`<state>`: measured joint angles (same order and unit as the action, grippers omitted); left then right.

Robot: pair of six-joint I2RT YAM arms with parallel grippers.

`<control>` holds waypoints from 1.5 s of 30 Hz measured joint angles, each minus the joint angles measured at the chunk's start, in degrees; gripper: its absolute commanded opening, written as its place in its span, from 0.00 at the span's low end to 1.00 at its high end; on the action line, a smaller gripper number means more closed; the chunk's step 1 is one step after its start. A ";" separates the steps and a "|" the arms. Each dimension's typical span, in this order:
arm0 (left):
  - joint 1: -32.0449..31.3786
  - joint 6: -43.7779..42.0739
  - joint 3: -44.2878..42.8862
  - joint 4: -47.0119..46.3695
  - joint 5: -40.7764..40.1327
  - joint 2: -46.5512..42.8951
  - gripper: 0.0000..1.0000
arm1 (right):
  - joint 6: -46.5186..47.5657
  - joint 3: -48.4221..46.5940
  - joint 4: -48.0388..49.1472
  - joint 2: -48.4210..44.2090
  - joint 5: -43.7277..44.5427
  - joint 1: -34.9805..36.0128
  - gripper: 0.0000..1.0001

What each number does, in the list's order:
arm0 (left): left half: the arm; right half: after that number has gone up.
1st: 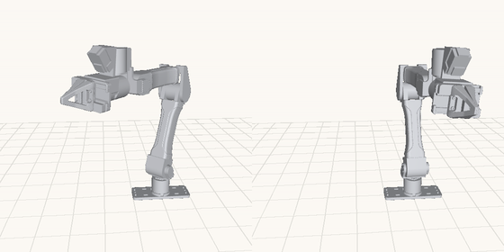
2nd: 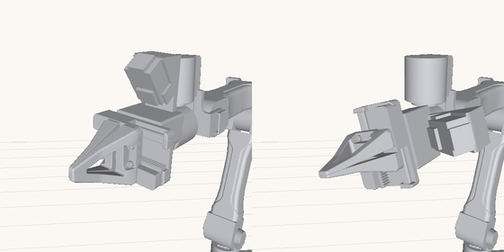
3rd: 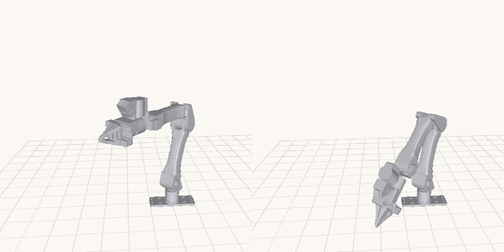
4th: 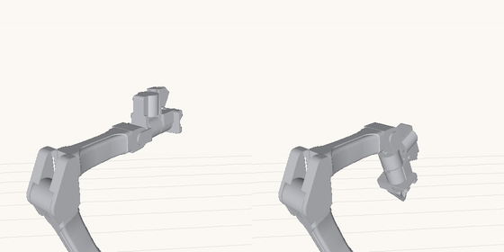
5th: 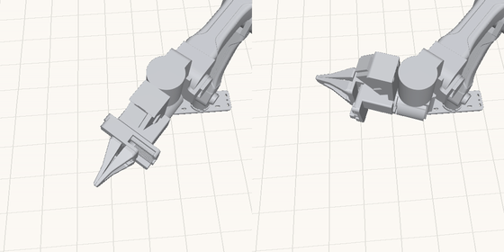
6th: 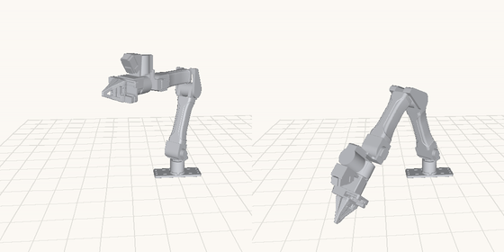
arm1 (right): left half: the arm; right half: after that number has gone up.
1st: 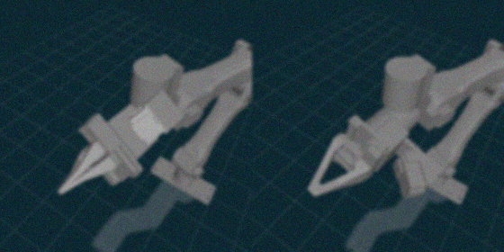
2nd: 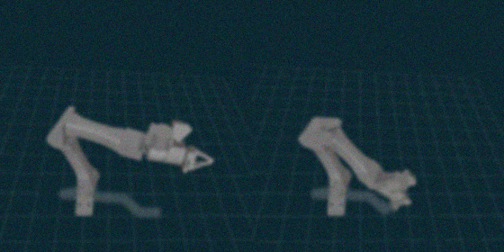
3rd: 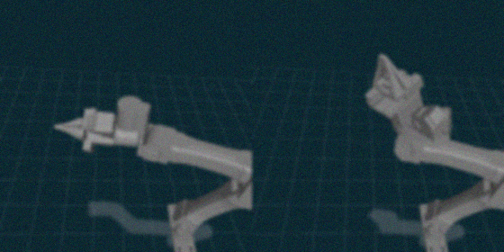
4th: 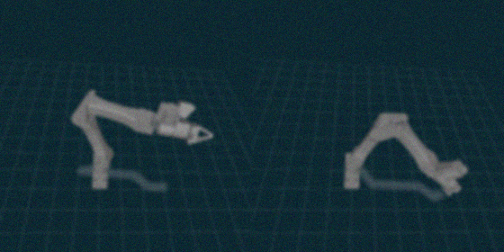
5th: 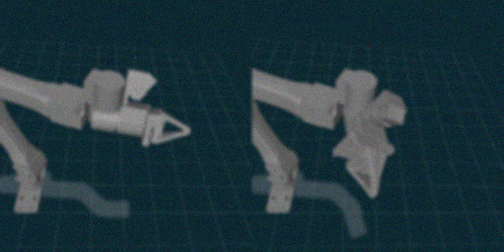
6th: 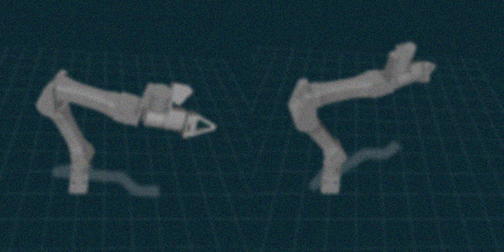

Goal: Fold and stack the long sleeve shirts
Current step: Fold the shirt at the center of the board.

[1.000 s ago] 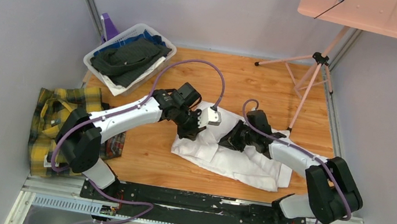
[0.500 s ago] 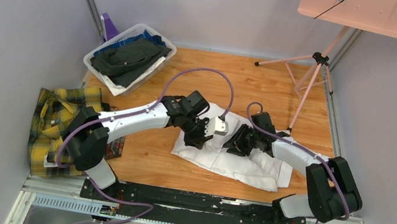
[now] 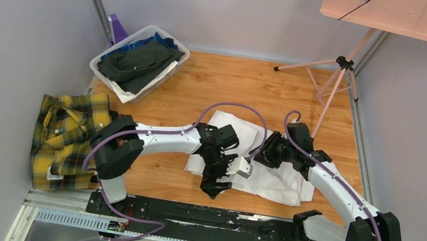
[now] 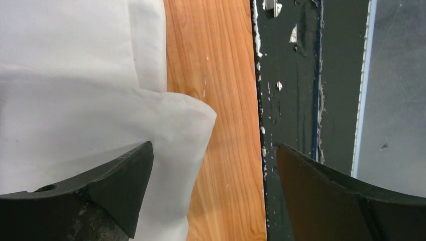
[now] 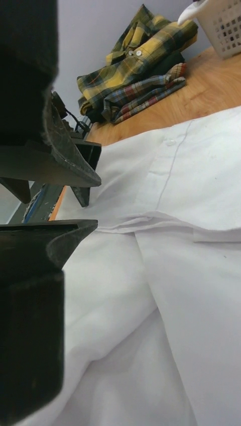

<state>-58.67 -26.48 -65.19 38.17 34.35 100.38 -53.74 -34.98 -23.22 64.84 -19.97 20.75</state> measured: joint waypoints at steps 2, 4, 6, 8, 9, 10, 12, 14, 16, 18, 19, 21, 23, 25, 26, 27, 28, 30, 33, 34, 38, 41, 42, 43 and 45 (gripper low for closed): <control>0.44 -1.14 -0.79 2.32 0.09 -0.33 1.00 | -0.66 -0.24 -0.55 -1.14 0.68 1.68 0.29; 1.29 -2.32 -1.68 4.72 -0.07 -1.53 1.00 | -1.66 -0.79 -0.57 -0.68 1.16 4.74 0.28; 3.23 -3.26 -2.78 7.15 -0.66 -4.31 1.00 | -3.10 -1.55 0.07 1.18 1.70 9.38 0.27; 6.36 -3.69 -4.24 9.18 -2.45 -8.68 1.00 | -4.44 -2.23 1.14 3.89 1.92 13.64 0.28; 8.22 -3.72 -5.51 9.97 -3.52 -11.19 1.00 | -5.09 -2.84 1.60 5.86 2.14 16.15 0.28; 10.36 -3.69 -6.88 10.38 -4.50 -13.57 1.00 | -5.62 -3.65 1.92 8.04 2.25 18.53 0.28; 14.27 -3.28 -9.09 9.94 -5.90 -17.44 1.00 | -6.32 -5.84 2.60 12.50 2.49 22.80 0.28; 18.86 -2.40 -10.01 8.59 -7.34 -20.90 1.00 | -6.56 -7.98 3.50 16.20 2.47 25.83 0.28; 21.66 -1.60 -9.99 8.17 -9.40 -21.92 1.00 | -6.64 -9.42 4.61 19.32 2.40 28.04 0.26; 22.45 -0.52 -9.42 7.72 -11.50 -21.31 1.00 | -6.64 -9.55 5.16 21.42 2.47 28.68 0.25; 22.38 0.17 -8.48 7.08 -12.61 -20.70 1.00 | -6.62 -9.42 5.14 22.36 2.62 28.57 0.24; 22.36 1.46 -6.32 5.92 -14.10 -19.74 1.00 | -6.58 -9.03 4.81 24.13 3.30 28.11 0.25; 22.62 3.48 -3.82 4.63 -15.26 -18.91 1.00 | -6.45 -8.74 3.87 25.86 3.89 27.52 0.27; 23.37 5.49 -2.10 3.74 -16.09 -17.59 1.00 | -6.36 -8.74 3.87 25.90 3.61 27.12 0.30; 23.76 6.10 -1.99 3.54 -16.26 -16.74 1.00 | -6.23 -8.74 3.76 25.70 3.67 27.04 0.31; 24.30 6.88 -1.99 2.89 -16.26 -15.47 1.00 | -6.12 -8.74 3.69 25.51 3.67 26.88 0.32; 24.79 7.63 -1.99 2.16 -16.24 -14.23 1.00 | -5.90 -8.74 3.34 25.07 3.80 26.64 0.32; 25.59 9.64 -1.90 0.94 -15.76 -12.35 1.00 | -5.25 -8.72 1.97 23.21 3.52 25.75 0.33; 26.97 13.25 -1.86 -0.87 -13.46 -9.90 1.00 | -4.26 -8.72 0.33 18.32 2.99 22.12 0.33; 27.52 14.38 -1.95 -1.33 -12.24 -8.76 1.00 | -3.87 -8.72 0.04 16.39 2.97 20.57 0.32; 30.18 18.45 -2.25 -3.23 -6.38 -1.68 1.00 | -2.38 -8.74 0.09 13.31 2.84 14.75 0.27; 32.28 21.55 -0.90 -6.40 -3.76 2.12 1.00 | -1.33 -8.74 0.31 16.13 2.84 12.04 0.24; 32.68 22.25 -0.31 -7.13 -3.34 2.34 1.00 | -1.01 -8.74 0.39 17.68 2.84 11.61 0.23; 33.09 22.93 0.39 -7.93 -3.10 2.34 1.00 | -0.74 -8.76 0.48 19.21 2.80 11.37 0.23; 33.27 23.96 1.01 -9.31 -2.91 2.34 1.00 | -0.35 -8.70 0.68 22.16 2.75 10.99 0.21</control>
<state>-25.41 -2.52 -64.18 28.86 31.44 102.72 -54.08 -43.68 -22.55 87.00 -17.21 31.75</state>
